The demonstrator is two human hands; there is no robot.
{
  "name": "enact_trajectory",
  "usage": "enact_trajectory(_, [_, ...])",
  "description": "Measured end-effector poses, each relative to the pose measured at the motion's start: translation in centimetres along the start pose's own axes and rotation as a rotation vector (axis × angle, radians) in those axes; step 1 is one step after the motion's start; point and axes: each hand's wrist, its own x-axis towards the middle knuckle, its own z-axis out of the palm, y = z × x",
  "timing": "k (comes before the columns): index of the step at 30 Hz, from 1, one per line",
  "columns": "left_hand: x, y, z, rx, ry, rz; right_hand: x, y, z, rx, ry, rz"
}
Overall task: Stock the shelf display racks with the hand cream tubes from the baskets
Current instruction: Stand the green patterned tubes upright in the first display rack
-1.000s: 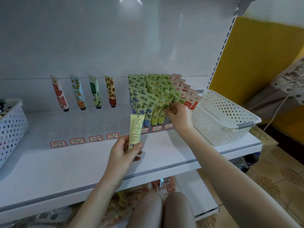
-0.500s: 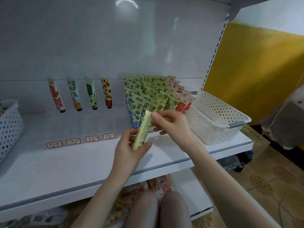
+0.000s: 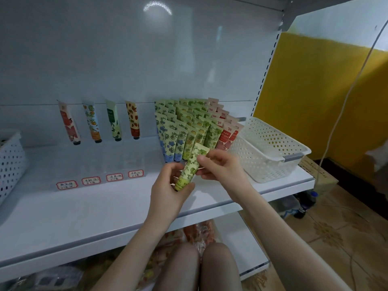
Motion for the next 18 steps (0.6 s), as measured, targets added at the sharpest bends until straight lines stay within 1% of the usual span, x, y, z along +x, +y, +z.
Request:
enact_trajectory(3, [0.3, -0.5, 0.8, 0.104, -0.043, 0.028, 0.1, 0.3, -0.6, -0.033, 0.048, 0.014])
enact_trajectory(5, [0.8, -1.3, 1.3, 0.27, -0.105, 0.059, 0.4, 0.3, -1.5, -0.09, 0.114, -0.007])
enact_trajectory(8, [1.8, -2.5, 1.8, 0.563, -0.245, 0.099, 1.6, 0.2, -3.1, -0.262, 0.258, -0.076])
enact_trajectory(12, [2.9, -4.0, 2.2, 0.8, -0.432, 0.151, 3.5, -0.2, -4.3, -0.439, 0.379, -0.16])
enact_trajectory(14, [2.9, -4.5, 2.2, 0.854, -0.47, 0.14, 4.3, -0.6, -4.4, -0.462, 0.405, -0.187])
enact_trajectory(18, [2.7, -5.3, 2.2, 0.839, -0.442, 0.147, 5.9, -0.7, -3.8, -0.471, 0.397, -0.205])
